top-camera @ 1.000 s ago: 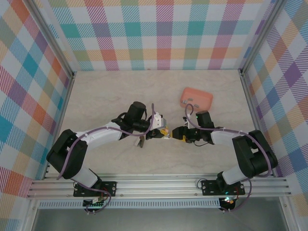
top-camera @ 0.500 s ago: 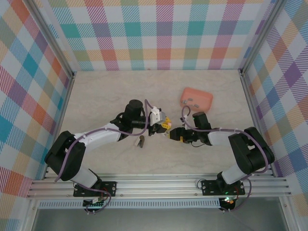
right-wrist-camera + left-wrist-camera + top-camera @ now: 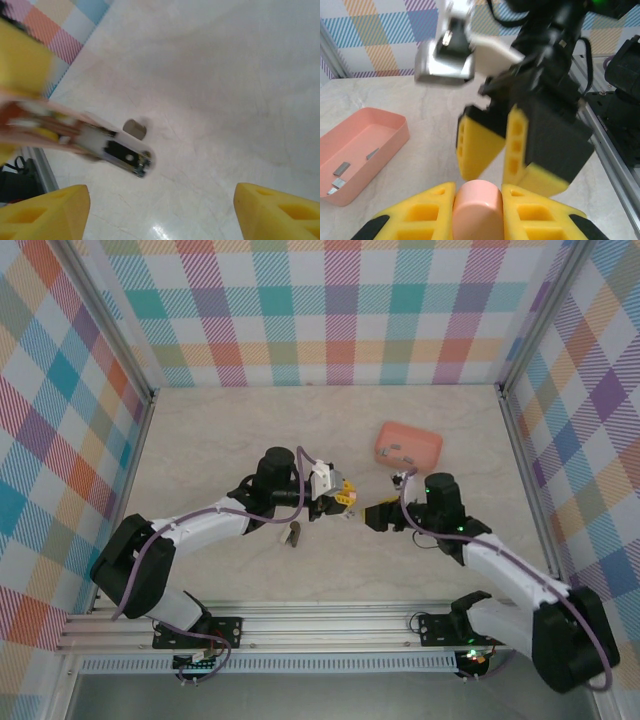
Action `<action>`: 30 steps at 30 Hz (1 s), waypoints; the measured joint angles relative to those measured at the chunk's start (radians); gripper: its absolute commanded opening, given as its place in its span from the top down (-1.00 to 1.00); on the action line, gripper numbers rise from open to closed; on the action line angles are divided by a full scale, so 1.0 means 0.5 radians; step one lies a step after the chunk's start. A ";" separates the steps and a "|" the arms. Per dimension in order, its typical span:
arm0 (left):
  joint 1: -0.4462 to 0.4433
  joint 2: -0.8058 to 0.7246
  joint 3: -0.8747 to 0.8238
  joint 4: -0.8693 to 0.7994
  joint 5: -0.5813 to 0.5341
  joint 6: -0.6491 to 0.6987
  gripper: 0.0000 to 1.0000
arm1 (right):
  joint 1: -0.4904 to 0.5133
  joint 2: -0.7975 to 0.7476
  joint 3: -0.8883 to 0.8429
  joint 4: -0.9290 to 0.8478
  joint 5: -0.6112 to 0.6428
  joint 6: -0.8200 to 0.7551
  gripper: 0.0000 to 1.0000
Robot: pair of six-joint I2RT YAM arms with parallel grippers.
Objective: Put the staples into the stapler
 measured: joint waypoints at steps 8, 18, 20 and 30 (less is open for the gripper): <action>0.000 0.000 0.000 -0.002 0.013 0.000 1.00 | 0.000 -0.346 -0.133 0.142 -0.070 -0.472 -0.42; 0.000 0.000 0.003 -0.004 0.153 -0.001 1.00 | 0.000 0.043 -0.093 0.313 -0.392 -1.009 -0.34; 0.000 0.000 0.007 -0.005 0.188 -0.002 1.00 | 0.000 0.115 -0.090 0.370 -0.461 -1.087 -0.31; 0.000 0.000 0.024 -0.002 0.252 -0.017 1.00 | 0.007 0.438 -0.053 0.708 -0.702 -1.157 -0.34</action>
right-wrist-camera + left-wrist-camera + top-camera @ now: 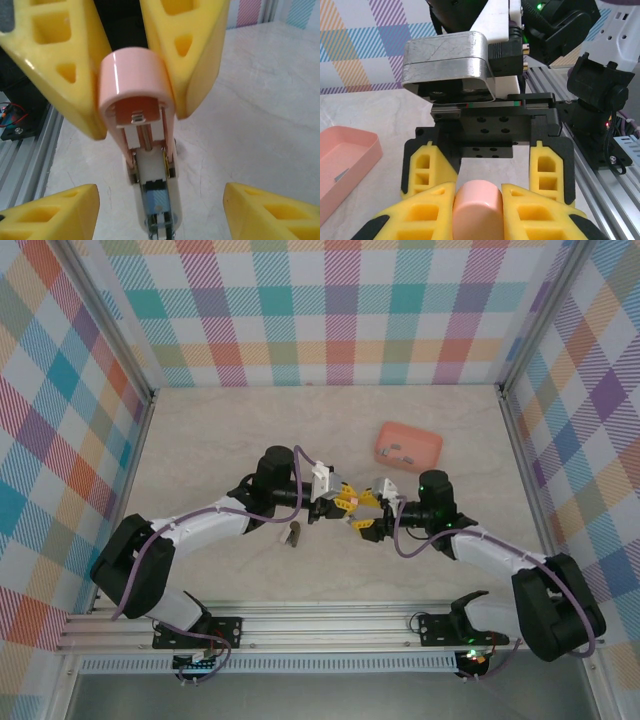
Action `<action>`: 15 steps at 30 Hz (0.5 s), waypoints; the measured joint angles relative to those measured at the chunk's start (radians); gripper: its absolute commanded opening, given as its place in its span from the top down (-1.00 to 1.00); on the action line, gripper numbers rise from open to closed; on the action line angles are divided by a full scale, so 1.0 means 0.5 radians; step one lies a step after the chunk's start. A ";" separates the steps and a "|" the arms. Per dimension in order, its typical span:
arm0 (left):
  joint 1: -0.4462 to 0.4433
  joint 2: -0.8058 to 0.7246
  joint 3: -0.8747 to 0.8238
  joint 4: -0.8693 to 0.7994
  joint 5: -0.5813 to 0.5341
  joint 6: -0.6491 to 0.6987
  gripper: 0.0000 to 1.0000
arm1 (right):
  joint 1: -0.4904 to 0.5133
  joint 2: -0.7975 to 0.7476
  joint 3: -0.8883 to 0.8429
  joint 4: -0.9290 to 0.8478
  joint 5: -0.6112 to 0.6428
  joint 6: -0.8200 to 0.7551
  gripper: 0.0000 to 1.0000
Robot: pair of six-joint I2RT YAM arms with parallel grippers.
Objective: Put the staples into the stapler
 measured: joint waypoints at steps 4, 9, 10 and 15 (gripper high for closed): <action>0.000 0.001 0.017 0.002 0.016 -0.018 1.00 | 0.029 0.074 0.018 0.102 -0.018 0.022 -0.34; 0.000 0.001 0.018 0.003 0.018 -0.037 1.00 | 0.076 0.139 0.044 0.211 -0.031 0.040 -0.27; 0.000 0.001 0.018 0.003 0.018 -0.037 1.00 | 0.080 0.148 0.044 0.232 -0.033 0.046 -0.24; 0.000 0.001 0.018 0.003 0.018 -0.043 1.00 | 0.085 0.210 0.049 0.317 -0.053 0.082 0.01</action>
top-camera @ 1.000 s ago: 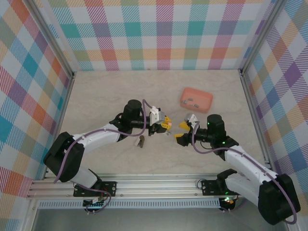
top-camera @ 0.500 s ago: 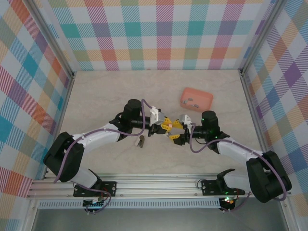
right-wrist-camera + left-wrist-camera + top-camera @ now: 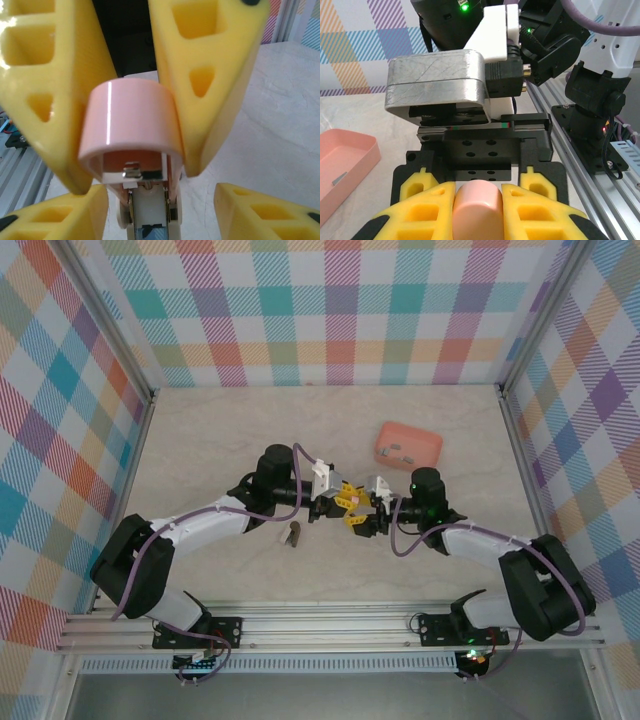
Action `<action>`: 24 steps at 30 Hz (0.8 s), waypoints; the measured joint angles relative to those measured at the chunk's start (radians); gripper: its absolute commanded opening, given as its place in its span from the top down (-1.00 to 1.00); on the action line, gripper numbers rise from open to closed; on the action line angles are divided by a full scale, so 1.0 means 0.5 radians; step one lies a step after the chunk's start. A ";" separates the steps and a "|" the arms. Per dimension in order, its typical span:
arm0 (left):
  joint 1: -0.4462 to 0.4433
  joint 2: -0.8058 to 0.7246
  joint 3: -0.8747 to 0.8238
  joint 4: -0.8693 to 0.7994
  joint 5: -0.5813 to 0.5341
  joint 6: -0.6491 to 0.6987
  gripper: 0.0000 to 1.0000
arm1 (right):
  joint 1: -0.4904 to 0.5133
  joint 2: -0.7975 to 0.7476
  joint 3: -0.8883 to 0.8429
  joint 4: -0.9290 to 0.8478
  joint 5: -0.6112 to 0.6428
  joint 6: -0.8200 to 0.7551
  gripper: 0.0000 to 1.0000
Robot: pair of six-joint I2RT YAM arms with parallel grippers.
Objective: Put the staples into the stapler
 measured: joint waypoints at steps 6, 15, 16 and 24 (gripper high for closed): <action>0.002 0.000 0.000 0.011 -0.008 -0.008 0.77 | 0.002 0.024 0.005 0.044 -0.037 0.003 0.53; 0.004 -0.029 0.027 -0.034 -0.181 -0.055 -0.99 | 0.002 -0.069 -0.027 -0.005 0.147 0.089 0.53; 0.005 -0.047 0.027 -0.047 -0.223 -0.064 -0.99 | 0.002 -0.098 -0.040 -0.023 0.195 0.134 0.52; 0.042 -0.352 -0.167 -0.010 -0.842 -0.381 -0.99 | 0.011 -0.311 -0.018 -0.627 0.745 0.629 0.44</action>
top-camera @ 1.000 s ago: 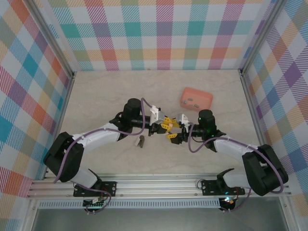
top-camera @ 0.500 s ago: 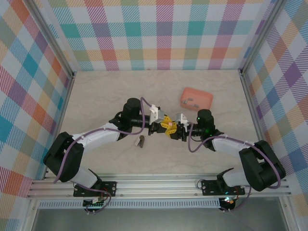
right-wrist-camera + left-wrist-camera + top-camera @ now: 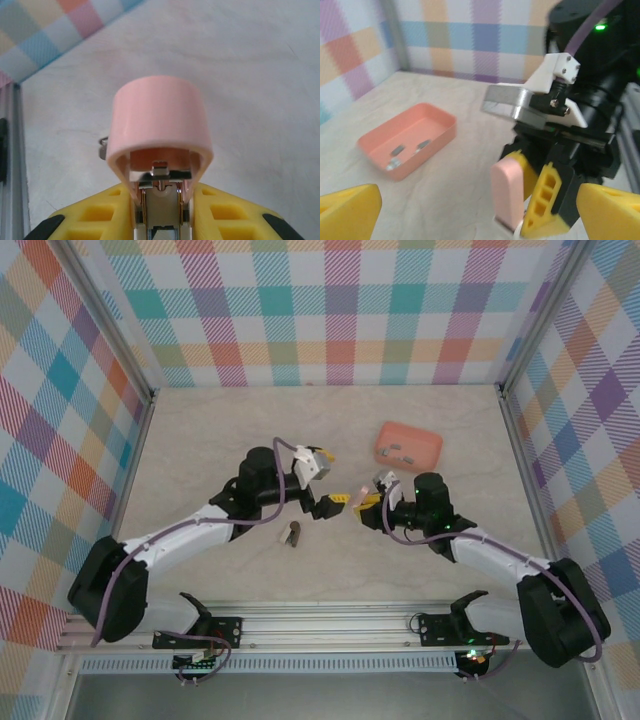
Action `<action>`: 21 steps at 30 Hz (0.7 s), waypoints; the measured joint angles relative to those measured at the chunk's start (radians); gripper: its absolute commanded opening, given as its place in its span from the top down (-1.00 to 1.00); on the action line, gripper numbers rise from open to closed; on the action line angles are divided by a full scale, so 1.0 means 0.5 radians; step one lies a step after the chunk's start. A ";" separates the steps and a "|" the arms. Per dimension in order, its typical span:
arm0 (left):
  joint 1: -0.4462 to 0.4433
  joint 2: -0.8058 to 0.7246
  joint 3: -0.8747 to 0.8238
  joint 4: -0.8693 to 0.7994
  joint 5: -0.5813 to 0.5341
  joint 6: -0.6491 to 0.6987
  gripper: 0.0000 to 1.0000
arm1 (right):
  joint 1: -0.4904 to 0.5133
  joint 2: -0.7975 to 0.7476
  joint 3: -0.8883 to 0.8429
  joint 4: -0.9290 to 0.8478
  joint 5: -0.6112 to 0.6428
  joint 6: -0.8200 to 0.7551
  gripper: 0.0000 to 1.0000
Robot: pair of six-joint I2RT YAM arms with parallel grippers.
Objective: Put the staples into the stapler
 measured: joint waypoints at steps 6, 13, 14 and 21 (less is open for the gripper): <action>0.008 -0.204 -0.244 -0.068 -0.702 -0.416 -0.99 | 0.098 0.027 0.175 -0.447 0.513 0.472 0.47; 0.037 -0.378 -0.324 -0.373 -1.333 -0.872 -0.99 | 0.282 0.397 0.588 -0.898 1.038 0.879 0.50; 0.037 -0.393 -0.323 -0.420 -1.380 -0.926 -0.99 | 0.297 0.456 0.639 -0.961 1.101 0.933 0.50; 0.037 -0.408 -0.323 -0.752 -1.535 -1.176 -0.99 | 0.358 0.733 0.822 -1.238 1.428 1.162 0.48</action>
